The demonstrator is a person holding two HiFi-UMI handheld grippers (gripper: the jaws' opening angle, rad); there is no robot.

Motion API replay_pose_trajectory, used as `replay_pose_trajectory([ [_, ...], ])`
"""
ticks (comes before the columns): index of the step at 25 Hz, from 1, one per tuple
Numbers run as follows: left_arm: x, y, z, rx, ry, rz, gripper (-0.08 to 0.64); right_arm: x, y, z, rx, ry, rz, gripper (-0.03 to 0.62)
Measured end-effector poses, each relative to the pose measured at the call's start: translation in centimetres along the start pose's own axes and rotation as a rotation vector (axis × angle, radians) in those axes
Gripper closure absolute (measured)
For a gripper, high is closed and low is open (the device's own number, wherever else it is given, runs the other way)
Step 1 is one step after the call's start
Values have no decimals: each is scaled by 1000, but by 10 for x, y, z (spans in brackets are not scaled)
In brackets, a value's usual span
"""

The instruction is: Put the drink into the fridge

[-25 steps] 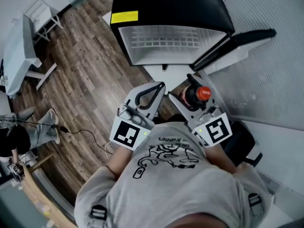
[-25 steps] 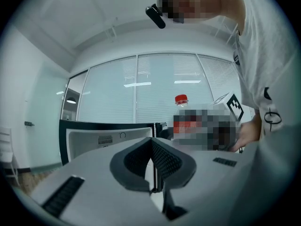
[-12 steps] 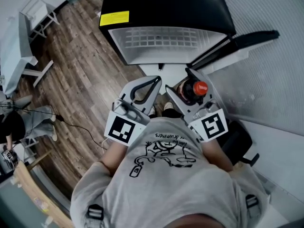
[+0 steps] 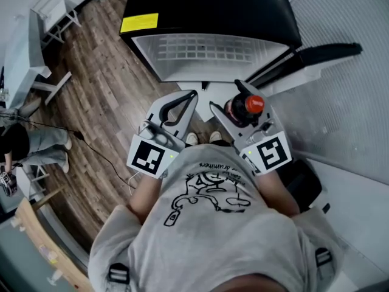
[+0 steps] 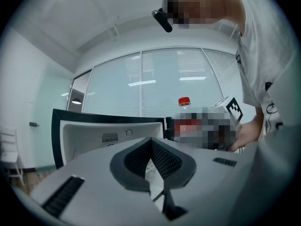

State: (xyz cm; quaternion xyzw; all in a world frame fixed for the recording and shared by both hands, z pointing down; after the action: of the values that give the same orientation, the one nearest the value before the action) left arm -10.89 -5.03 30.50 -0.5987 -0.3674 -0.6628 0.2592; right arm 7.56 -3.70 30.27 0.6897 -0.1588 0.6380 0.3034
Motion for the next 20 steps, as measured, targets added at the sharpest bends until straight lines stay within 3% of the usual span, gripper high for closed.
replay_pose_trajectory([
  [8, 16, 12, -1, 15, 0, -28, 558, 14, 9, 8, -11, 3, -10, 285],
  [20, 26, 49, -19, 26, 33, -15, 558, 21, 28, 41, 40, -52, 13, 285],
])
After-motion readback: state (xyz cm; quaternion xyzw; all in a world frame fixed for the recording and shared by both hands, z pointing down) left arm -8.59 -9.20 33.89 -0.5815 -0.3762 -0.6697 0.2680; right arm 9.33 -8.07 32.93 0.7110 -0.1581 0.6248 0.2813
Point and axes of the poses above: the fingertips, and each gripper's own axes: y forward along the fingers, z to its right, x out of its underside, the point moved 9 cm from there along -y, backward along the fingers, and after that the axes turned 10 degrees about -z, right-handed, at the moved point
